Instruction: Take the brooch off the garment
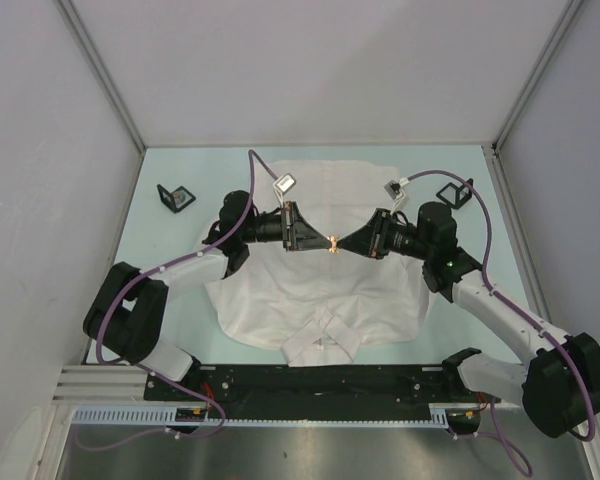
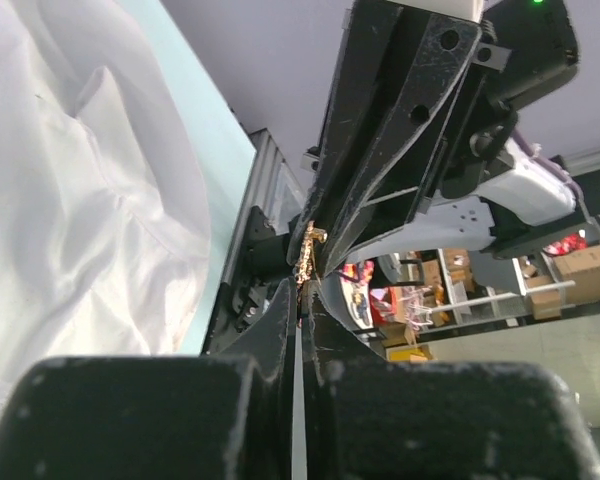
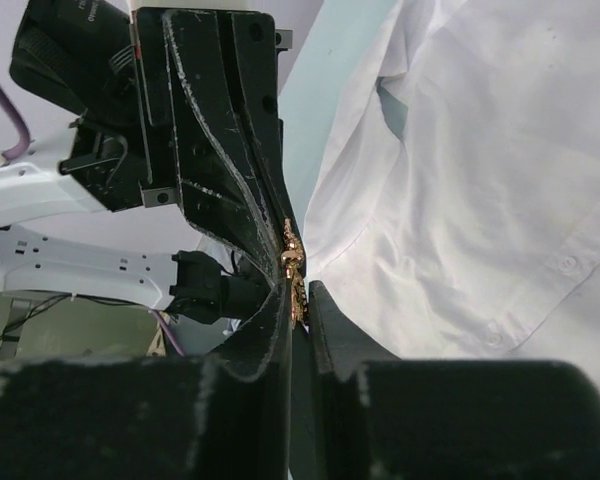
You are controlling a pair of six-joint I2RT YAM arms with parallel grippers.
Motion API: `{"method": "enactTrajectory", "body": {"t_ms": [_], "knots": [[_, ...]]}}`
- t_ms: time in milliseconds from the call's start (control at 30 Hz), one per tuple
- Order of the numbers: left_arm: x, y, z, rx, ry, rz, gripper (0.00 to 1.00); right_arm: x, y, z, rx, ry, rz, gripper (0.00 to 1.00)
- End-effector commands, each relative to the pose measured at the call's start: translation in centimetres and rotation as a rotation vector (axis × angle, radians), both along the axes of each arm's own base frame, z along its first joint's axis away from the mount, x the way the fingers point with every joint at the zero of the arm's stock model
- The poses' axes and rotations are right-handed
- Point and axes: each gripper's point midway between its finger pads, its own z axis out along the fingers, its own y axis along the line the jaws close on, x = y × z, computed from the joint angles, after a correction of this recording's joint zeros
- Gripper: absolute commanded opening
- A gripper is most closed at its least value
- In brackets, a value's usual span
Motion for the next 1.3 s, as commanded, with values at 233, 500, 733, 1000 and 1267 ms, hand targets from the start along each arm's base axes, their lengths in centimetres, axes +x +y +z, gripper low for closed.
{"method": "enactTrajectory", "body": {"t_ms": [233,500,733,1000,1267], "knots": [[0.7,0.5,1.3,0.061,-0.141,0.084,0.0,0.8,-0.4,0.1,-0.033,0.007,-0.146,0.1],[1.0,0.6,0.8,0.088,-0.141,0.107,0.01,-0.1,-1.0,0.2,-0.05,-0.001,-0.136,0.38],[1.1,0.7,0.4,0.109,-0.141,0.111,0.0,-0.7,-1.7,0.1,-0.079,-0.019,-0.128,0.47],[2.6,1.4,0.7,0.259,-0.285,0.223,0.0,0.0,-1.4,-0.5,-0.104,-0.01,-0.176,0.45],[2.8,2.2,0.2,0.479,-0.412,0.319,0.0,1.2,-2.8,-1.9,-0.231,0.068,-0.339,0.41]]}}
